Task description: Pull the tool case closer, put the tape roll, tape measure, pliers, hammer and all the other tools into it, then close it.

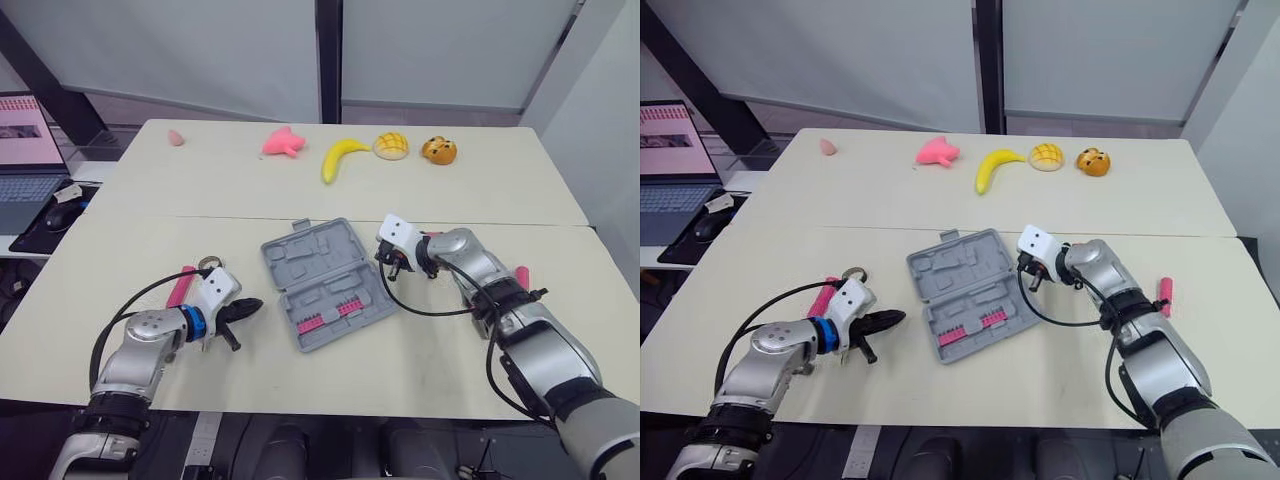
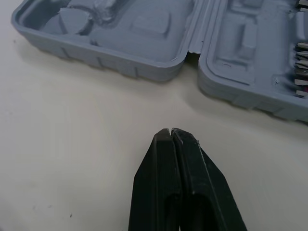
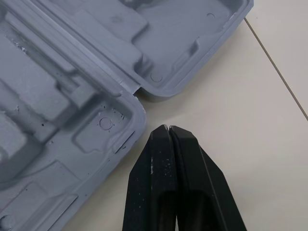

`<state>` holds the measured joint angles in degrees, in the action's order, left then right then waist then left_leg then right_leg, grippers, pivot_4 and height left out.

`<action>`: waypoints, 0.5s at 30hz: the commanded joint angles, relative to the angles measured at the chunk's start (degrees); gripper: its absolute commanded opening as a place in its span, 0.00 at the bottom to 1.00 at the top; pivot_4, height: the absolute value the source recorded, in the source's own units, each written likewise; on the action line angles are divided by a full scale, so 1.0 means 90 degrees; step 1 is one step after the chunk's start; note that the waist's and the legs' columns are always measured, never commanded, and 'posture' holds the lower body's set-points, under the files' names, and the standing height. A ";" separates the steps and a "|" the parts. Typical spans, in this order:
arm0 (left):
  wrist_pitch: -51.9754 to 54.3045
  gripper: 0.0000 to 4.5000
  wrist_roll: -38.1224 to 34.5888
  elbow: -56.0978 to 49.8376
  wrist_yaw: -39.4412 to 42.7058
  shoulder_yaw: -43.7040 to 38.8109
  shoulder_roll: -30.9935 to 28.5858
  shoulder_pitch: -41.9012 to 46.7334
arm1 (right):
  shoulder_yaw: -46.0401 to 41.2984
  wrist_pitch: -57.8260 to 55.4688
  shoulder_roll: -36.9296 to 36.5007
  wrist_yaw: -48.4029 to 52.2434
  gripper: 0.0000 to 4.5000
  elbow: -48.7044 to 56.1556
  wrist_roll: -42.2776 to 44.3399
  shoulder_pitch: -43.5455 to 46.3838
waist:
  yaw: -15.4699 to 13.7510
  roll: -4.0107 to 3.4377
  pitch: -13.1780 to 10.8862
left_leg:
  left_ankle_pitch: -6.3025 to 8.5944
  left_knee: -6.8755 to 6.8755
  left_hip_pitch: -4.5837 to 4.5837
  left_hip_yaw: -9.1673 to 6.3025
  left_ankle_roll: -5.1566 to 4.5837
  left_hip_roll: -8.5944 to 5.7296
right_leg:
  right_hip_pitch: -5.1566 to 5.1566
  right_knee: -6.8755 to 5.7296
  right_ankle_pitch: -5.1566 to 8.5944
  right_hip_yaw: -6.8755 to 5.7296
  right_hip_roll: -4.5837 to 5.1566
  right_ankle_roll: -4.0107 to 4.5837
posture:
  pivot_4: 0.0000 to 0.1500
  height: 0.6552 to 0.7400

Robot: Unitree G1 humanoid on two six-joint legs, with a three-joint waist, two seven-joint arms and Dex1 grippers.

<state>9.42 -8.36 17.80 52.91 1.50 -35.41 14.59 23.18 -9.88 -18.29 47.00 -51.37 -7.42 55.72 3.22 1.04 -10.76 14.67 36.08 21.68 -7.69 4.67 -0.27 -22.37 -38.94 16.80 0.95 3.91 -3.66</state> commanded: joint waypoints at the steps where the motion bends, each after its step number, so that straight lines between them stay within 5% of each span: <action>1: -0.0120 0.00 0.0060 -0.0030 -0.0055 0.0069 0.0099 0.0129 | -0.0138 0.0411 0.0166 -0.0091 0.01 -0.0547 -0.0141 0.0276 | 0.0014 0.0000 0.0000 | 0.0000 0.0000 0.0000 -0.0001 0.0000 0.0000 | 0.0000 -0.0001 0.0000 -0.0001 0.0000 0.0000 | 1.00 0.96; 15: -0.0485 0.00 0.0495 0.0750 -0.0059 0.0422 0.0370 0.0832 | -0.0275 0.1311 0.0711 0.0363 0.01 -0.1832 -0.0464 0.0675 | 0.0095 -0.0003 0.0002 | -0.0004 0.0000 -0.0005 -0.0002 0.0003 -0.0002 | 0.0000 -0.0006 -0.0002 0.0001 -0.0001 0.0003 | 1.00 0.96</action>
<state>6.30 -4.03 24.95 51.95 4.72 -32.18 21.12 21.38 0.20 -12.80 47.68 -68.41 -11.84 60.42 4.08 1.02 -10.74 14.64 36.09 21.63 -7.71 4.70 -0.28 -22.36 -39.00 16.79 0.96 3.91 -3.64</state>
